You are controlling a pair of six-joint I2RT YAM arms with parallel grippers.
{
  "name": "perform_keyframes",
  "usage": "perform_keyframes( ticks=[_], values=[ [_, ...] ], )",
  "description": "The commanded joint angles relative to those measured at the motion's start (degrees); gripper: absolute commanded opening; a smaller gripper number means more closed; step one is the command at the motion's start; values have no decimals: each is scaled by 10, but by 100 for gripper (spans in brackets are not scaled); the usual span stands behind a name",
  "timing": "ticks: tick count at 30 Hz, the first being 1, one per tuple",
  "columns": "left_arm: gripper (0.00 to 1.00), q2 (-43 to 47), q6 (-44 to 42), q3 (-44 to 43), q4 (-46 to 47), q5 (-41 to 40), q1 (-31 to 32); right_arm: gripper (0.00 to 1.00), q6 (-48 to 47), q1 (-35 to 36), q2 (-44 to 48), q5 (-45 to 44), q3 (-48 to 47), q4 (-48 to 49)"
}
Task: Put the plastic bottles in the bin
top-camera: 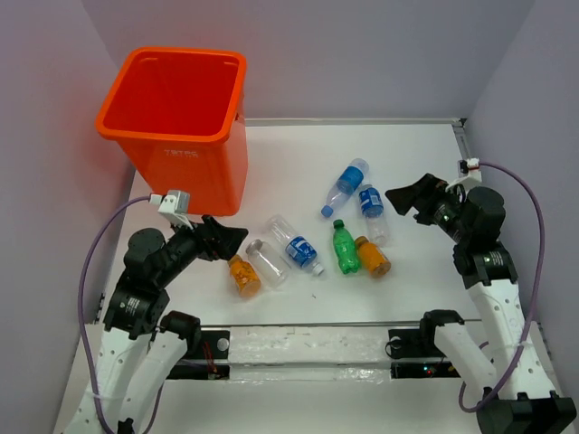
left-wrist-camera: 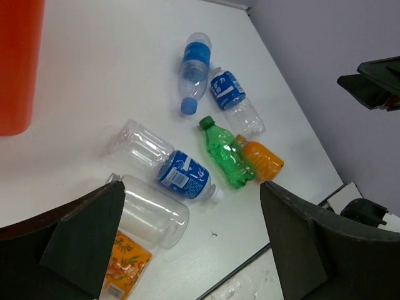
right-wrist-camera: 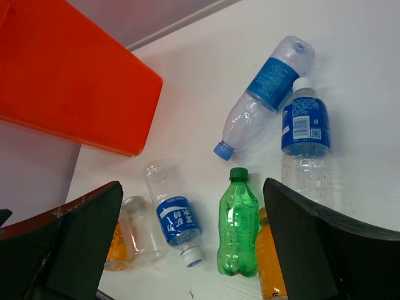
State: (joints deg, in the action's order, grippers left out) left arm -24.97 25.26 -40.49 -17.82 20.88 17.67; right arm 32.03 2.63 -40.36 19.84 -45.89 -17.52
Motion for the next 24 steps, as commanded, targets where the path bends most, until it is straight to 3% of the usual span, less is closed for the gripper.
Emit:
perform_keyframes(
  ticks=[1,6,13,17,24],
  values=[
    [99,-23,22,-40,-108,-40,4,100,-6,-2,-17,62,4,36],
    [99,-83,44,-57,-201,-50,9,100,-8,22,-36,70,14,55],
    [99,-134,123,-29,-270,-116,32,100,-17,129,-125,-48,13,102],
    [99,-169,147,-36,-295,-161,39,100,-11,184,-150,-90,29,145],
    [99,-238,176,-22,-294,-156,51,100,-27,227,-178,-123,44,168]
  ],
)
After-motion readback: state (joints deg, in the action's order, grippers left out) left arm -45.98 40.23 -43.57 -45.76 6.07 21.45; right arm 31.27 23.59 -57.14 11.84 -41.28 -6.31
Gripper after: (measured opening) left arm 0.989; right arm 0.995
